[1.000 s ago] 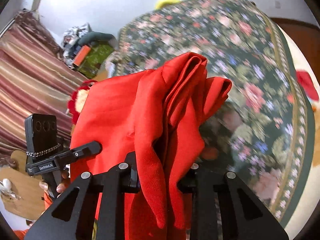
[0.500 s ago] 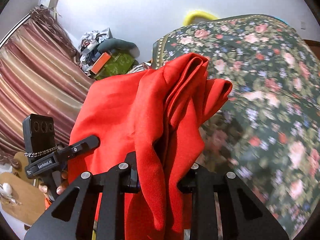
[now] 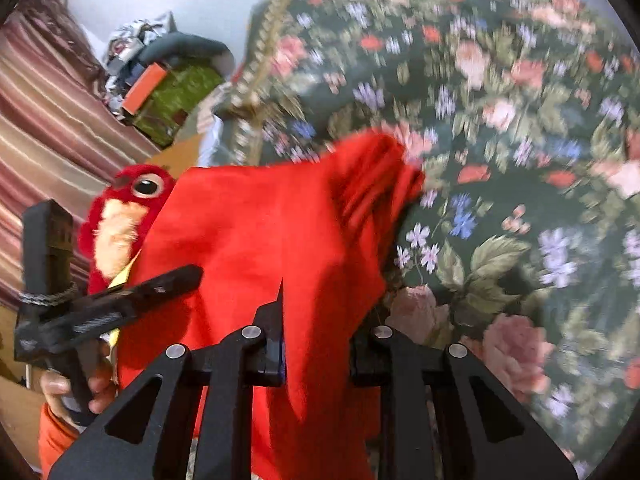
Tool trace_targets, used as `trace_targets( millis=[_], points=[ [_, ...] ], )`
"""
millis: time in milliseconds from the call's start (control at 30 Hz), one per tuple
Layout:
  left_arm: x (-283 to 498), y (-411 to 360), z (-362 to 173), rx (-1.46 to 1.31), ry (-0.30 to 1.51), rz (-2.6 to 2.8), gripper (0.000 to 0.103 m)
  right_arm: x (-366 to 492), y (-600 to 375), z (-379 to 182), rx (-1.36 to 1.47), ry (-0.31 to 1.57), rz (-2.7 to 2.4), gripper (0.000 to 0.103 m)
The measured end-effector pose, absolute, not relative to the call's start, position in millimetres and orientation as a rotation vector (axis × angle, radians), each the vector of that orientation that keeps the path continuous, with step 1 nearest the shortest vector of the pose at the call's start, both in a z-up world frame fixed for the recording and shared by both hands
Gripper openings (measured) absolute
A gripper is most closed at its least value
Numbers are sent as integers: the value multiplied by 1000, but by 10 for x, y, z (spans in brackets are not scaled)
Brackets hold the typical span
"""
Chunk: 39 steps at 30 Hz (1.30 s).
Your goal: Fold large clothes
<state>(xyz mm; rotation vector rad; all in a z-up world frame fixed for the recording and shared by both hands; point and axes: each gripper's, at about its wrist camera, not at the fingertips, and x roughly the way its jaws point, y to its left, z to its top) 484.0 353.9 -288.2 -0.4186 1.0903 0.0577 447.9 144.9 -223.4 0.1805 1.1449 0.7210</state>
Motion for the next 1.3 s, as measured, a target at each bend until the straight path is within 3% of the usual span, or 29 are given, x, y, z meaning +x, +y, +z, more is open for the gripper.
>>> trace_targets(
  millis=[100,167,267,300,400,633,800,1300],
  points=[
    [4799,3624,-2954,-474,1085,65,64,4422,1380,-2273,157,1143,707,23],
    [4719,3600,-2913,-432,1085,100,71,4357,1334,-2275,105,1141,692,31],
    [4556,3483,-2816,-348,1075,116,75,4265,1214,-2285,44,1152,640,51],
    [4491,3442,-2795,-323,1078,121,81,4207,1154,-2273,18,1151,613,57],
    [4295,3351,-2784,-237,1094,129,87,4082,1036,-2197,-39,1136,600,63],
    [3813,3115,-2726,-168,1085,156,89,3622,595,-1977,-142,1102,549,64],
    [3529,2954,-2397,-127,1052,189,89,3356,422,-1606,-92,1096,550,64],
    [1801,2354,-198,-134,474,134,89,1835,222,429,26,596,717,64]
  ],
)
